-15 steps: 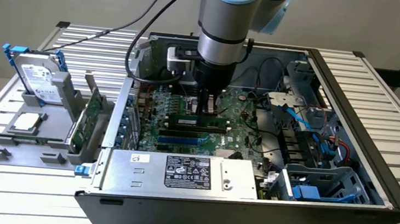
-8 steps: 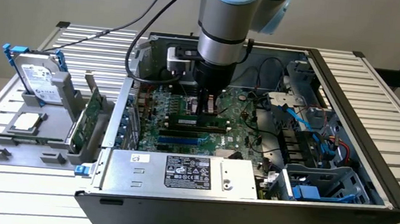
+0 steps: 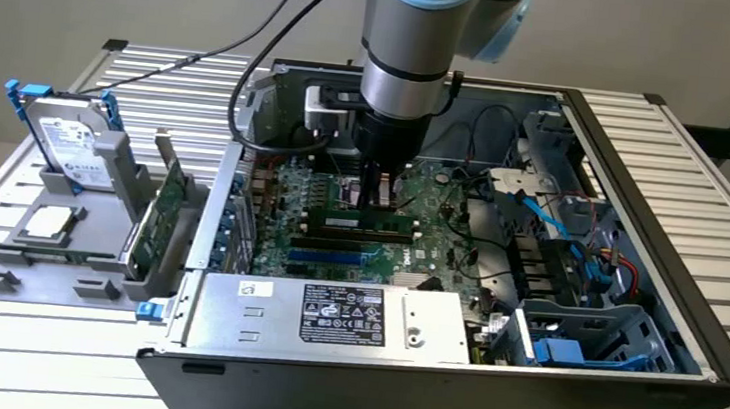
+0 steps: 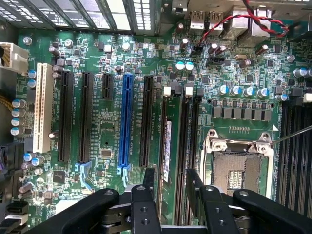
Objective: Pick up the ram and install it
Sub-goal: 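Insert the ram into the slot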
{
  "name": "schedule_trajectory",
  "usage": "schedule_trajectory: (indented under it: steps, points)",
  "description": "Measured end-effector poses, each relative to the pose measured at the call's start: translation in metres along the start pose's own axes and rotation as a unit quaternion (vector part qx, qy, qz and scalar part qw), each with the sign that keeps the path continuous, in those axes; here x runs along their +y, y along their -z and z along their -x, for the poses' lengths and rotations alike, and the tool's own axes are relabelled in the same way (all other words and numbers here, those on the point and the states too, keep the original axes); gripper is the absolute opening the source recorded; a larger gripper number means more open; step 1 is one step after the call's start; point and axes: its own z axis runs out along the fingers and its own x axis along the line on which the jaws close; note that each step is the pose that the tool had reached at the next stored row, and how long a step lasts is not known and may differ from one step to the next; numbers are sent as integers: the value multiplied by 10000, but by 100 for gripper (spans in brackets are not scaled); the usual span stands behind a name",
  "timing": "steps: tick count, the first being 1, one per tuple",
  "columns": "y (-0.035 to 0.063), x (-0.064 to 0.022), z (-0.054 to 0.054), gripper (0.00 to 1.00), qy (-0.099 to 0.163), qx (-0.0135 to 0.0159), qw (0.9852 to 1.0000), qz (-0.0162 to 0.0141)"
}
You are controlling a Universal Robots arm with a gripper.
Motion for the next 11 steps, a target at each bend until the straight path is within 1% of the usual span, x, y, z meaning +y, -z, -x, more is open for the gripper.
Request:
schedule_trajectory:
  steps: [5, 7, 11]
  points:
    - [0, 0, -1, 40, 1, -8, 10000, 11]
    - [1, 0, -3, 40, 1, -9, 10000, 26]
    - [7, 1, -10, 40, 0, -11, 10000, 66]
